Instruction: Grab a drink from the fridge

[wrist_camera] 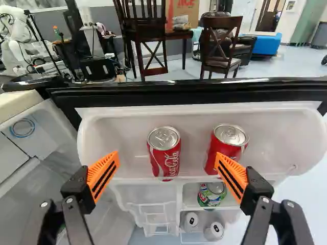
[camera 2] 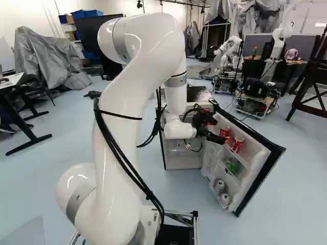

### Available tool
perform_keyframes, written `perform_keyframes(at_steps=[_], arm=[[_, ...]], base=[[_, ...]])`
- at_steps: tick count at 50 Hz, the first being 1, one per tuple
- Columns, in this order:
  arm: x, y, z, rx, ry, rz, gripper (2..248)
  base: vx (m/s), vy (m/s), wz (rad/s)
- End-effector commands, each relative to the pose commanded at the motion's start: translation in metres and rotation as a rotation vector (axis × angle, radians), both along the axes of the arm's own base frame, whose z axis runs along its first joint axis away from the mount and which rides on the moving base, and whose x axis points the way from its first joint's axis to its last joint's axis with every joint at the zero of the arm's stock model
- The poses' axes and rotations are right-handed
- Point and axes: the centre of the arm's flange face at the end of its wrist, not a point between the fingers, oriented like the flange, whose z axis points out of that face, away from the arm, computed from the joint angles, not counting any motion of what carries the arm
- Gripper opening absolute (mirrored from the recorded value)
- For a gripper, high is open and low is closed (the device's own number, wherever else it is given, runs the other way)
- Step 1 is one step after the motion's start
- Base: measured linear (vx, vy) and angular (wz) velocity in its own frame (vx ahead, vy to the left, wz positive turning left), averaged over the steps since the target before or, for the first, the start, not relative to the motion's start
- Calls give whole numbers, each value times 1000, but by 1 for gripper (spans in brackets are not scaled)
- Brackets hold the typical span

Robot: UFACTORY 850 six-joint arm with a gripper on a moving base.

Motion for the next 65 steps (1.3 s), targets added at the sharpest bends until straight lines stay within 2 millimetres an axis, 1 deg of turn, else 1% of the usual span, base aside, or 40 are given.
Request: perform_keyframes(at_steps=[16, 27, 41, 65], arm=[[4, 1, -3, 23, 9, 5, 247], [4, 1, 5, 19, -3, 6, 247], [4, 1, 7, 18, -5, 5, 247], [7, -10, 6, 14, -13, -11, 247]], base=[[0, 0, 0], [0, 0, 0], [0, 0, 0], [0, 0, 0]])
